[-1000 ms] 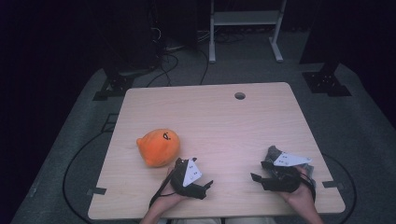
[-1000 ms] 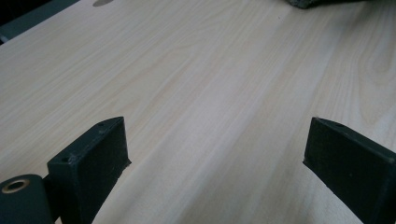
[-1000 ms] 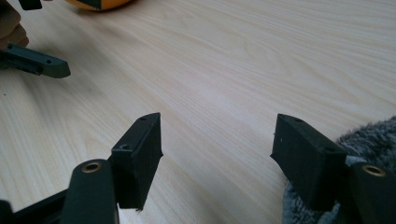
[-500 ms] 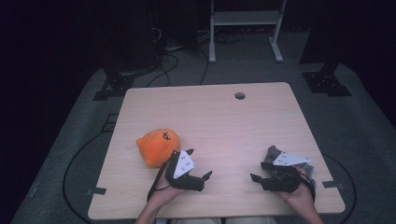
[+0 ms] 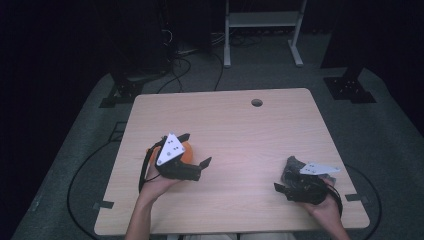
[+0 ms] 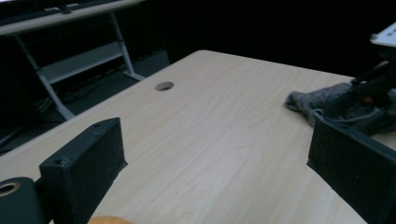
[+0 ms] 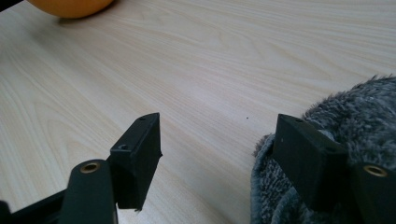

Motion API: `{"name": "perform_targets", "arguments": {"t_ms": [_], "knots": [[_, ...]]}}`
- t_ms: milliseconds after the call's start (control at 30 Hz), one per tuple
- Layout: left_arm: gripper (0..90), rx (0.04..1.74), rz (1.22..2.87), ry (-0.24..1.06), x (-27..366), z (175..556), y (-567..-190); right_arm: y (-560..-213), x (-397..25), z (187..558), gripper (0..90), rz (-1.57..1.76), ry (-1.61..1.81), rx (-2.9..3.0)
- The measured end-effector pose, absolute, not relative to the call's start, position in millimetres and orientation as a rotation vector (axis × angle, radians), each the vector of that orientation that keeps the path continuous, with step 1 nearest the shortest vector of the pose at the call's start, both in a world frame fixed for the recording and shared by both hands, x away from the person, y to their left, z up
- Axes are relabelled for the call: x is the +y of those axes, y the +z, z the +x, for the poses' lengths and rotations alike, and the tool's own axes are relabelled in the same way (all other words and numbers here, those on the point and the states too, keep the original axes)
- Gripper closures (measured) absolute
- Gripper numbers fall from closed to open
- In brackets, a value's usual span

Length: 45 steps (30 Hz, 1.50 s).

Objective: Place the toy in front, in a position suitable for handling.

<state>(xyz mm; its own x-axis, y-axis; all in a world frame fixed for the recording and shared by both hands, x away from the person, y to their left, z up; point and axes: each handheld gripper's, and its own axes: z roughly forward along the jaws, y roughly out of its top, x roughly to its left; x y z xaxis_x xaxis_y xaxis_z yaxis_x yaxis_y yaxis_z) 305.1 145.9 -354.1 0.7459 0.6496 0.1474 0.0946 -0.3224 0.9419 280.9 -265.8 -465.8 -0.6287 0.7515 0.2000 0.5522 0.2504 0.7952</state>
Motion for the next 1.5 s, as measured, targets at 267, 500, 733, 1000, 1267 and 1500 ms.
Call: {"name": "perform_targets", "arguments": {"t_ms": [267,500,733,1000,1267,1500], "knots": [[2.7,0.648,1.852,0.668,169,311,-363,-463,-251,276,30.9,1.155,1.314,2.333],[2.7,0.711,1.844,0.693,193,313,-367,-461,-248,272,31.8,1.113,1.306,2.347],[3.5,0.818,1.829,0.725,227,320,-379,-464,-250,278,31.6,1.137,1.305,2.350],[6.2,0.867,1.951,0.672,225,330,-403,-464,-247,276,31.4,1.126,1.296,2.362],[10.3,0.994,1.988,0.676,221,336,-431,-466,-248,275,30.4,1.135,1.298,2.374],[7.7,1.023,2.023,0.754,212,335,-430,-464,-248,274,30.5,1.130,1.301,2.367]]}}
